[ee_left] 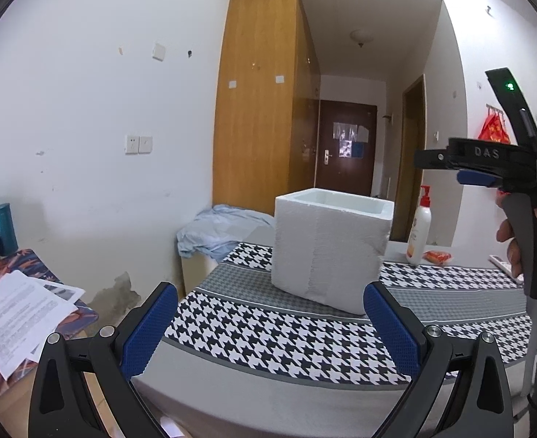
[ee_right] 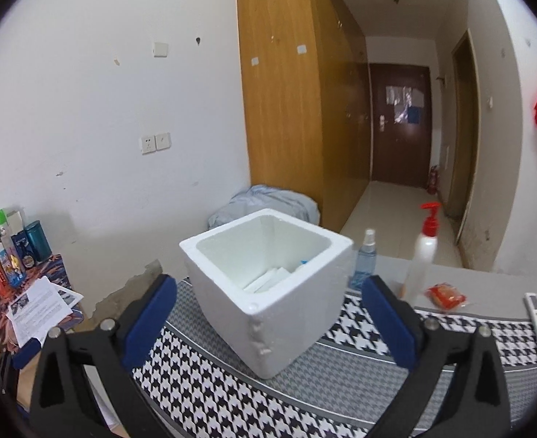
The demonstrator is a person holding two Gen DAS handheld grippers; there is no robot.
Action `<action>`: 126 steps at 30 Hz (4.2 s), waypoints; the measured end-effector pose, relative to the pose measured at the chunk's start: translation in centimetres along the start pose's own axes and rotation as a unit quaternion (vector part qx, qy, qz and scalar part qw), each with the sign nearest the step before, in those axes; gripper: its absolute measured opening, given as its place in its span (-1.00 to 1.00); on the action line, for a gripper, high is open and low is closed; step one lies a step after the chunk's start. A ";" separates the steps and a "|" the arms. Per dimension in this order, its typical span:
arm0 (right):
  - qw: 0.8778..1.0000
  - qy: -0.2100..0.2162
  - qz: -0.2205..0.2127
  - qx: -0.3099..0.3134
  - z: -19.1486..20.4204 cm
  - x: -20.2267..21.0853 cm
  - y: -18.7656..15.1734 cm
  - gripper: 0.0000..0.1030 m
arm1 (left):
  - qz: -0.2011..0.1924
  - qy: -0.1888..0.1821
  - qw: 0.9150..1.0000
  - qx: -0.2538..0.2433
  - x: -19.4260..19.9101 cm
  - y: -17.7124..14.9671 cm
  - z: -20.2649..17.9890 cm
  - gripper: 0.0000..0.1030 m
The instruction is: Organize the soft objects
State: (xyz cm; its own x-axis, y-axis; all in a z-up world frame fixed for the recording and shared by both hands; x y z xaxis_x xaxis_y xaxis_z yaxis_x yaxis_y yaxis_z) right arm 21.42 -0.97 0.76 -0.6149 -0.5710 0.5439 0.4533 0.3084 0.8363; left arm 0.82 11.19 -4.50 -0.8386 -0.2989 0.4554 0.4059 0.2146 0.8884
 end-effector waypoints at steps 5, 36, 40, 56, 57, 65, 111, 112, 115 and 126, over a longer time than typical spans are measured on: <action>0.999 -0.032 -0.009 0.013 -0.2 2.3 -2.0 0.99 | -0.005 -0.012 1.000 -0.004 0.8 -0.3 -0.8 0.98; 0.996 -0.063 -0.069 -0.011 -0.6 12.9 -11.4 0.99 | -0.048 -0.046 0.997 -0.035 5.3 0.1 -6.2 0.98; 0.995 -0.067 -0.073 -0.014 -0.6 13.3 -12.4 0.99 | -0.055 -0.047 0.997 -0.037 5.8 0.0 -6.3 0.98; 0.993 -0.077 -0.082 -0.042 -1.9 13.3 -15.3 0.99 | -0.053 -0.053 0.996 -0.044 5.4 -0.4 -7.2 0.98; 0.993 -0.077 -0.080 -0.041 -1.8 13.2 -15.5 0.99 | -0.053 -0.052 0.996 -0.045 5.4 -0.4 -7.2 0.98; 0.993 -0.076 -0.075 -0.054 -2.3 12.5 -16.4 0.99 | -0.060 -0.054 0.996 -0.050 5.2 -0.7 -7.2 0.98; 0.993 -0.064 -0.071 -0.067 -2.2 11.1 -18.5 0.99 | -0.051 -0.065 0.994 -0.066 4.4 -2.8 -7.3 0.98; 0.993 -0.066 -0.071 -0.066 -2.2 11.1 -18.5 0.99 | -0.053 -0.065 0.994 -0.067 4.5 -2.7 -7.3 0.98; 0.993 -0.068 -0.069 -0.067 -2.2 11.1 -18.5 0.99 | -0.057 -0.064 0.994 -0.067 4.7 -2.7 -7.4 0.98; 0.993 -0.068 -0.066 -0.069 -2.3 11.0 -18.6 0.99 | -0.057 -0.059 0.995 -0.063 4.7 -2.5 -7.1 0.98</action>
State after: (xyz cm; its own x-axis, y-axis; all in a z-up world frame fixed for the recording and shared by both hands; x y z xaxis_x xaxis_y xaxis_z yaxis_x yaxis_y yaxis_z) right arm 7.71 -14.73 -8.93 -0.7517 -0.4890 0.4425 0.4414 0.1254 0.8885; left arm -1.54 2.61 -4.15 -0.9155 -0.2021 0.3479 0.3418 0.0656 0.9375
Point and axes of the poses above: each gripper's, at about its wrist camera, not at the fingertips, and x roughly against the way its jaws point, z to its left, y to its top, the point moved 9 cm from there along -x, roughly the way its jaws point, and after that the axes turned 12 degrees about z, right-handed, at the moved point
